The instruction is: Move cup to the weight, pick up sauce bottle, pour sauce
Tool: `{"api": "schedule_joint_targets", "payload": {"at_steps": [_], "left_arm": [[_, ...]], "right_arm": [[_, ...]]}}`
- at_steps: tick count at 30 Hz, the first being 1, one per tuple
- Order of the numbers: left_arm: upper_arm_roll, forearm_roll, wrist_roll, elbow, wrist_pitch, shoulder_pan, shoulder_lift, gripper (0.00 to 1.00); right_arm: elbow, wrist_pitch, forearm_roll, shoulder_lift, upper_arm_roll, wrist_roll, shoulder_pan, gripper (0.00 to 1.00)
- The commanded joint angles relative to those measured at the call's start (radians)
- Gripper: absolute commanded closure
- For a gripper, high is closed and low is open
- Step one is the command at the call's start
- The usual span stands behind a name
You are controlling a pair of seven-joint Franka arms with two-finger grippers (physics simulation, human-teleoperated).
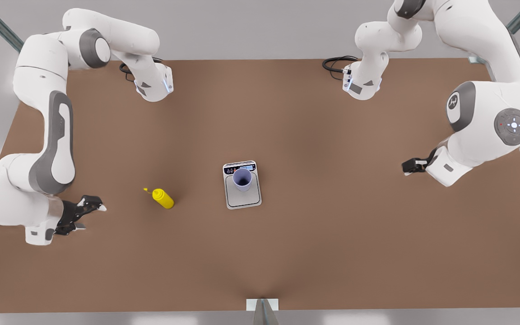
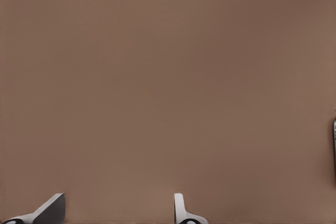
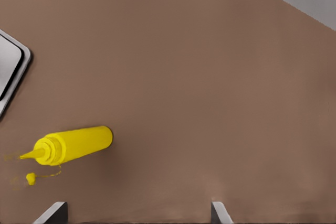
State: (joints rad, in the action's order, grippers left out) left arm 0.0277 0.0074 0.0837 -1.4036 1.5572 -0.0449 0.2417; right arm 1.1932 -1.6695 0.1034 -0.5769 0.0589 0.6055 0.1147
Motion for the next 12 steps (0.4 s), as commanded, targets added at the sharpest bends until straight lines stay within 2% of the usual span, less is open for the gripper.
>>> {"api": "schedule_joint_targets", "payload": {"at_steps": [1,3,5,9,12], "left_arm": [[0.0,0.008,0.001,0.0,0.0,-0.001,-0.001,0.0],[-0.005,0.002,-0.018,0.003,0.0,0.0,-0.002,0.0],[-0.006,0.002,-0.015,0.003,-0.019,0.0,-0.012,0.0],[-0.005,-0.003,-0.005,0.002,-0.019,0.0,-0.01,0.0],[-0.005,-0.003,0.001,0.003,-0.017,-0.001,-0.006,0.0]], "right_arm": [[0.02,-0.006,-0.001,0.035,-0.034,-0.087,-0.03,0.0],[0.094,-0.003,-0.002,0.163,-0.097,-0.443,-0.116,0.0],[0.157,-0.003,-0.004,0.264,-0.123,-0.604,-0.168,0.0],[0.31,-0.09,-0.001,0.376,-0.123,-0.627,-0.179,0.0],[0.318,-0.093,-0.002,0.388,-0.123,-0.622,-0.188,0.0]]}}
